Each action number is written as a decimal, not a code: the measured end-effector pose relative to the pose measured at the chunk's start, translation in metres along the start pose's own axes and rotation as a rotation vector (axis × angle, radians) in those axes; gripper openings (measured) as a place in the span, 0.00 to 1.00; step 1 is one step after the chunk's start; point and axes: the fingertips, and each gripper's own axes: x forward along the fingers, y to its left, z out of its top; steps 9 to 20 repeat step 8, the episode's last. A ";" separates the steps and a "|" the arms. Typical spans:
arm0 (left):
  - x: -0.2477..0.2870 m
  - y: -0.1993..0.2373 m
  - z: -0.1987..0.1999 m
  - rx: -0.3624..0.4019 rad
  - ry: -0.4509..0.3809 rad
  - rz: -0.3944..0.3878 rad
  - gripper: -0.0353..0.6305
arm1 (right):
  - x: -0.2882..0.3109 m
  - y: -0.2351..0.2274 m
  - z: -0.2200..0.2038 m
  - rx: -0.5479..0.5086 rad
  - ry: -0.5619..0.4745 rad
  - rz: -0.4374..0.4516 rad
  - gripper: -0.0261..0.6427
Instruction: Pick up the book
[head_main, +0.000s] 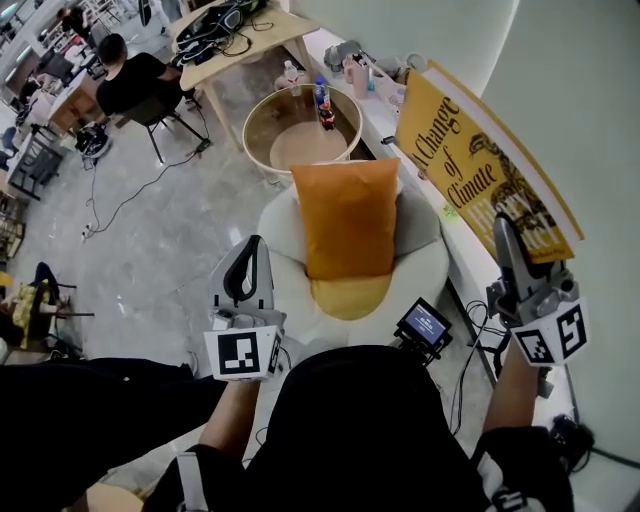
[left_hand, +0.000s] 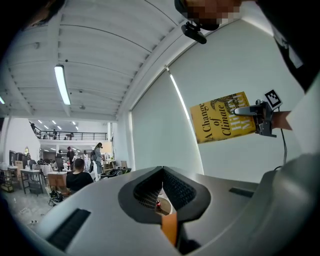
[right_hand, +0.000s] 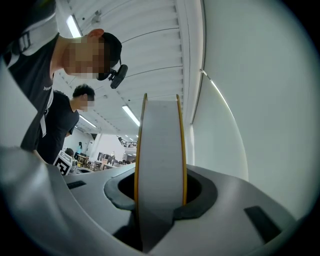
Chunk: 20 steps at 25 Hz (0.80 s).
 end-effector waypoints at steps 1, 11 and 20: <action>-0.001 0.000 0.000 0.001 0.001 0.004 0.07 | 0.000 0.001 -0.001 0.003 -0.002 0.000 0.26; -0.006 0.006 0.003 0.006 0.003 0.027 0.07 | 0.003 0.005 -0.003 0.010 -0.004 0.002 0.27; -0.006 0.006 0.003 0.006 0.003 0.027 0.07 | 0.003 0.005 -0.003 0.010 -0.004 0.002 0.27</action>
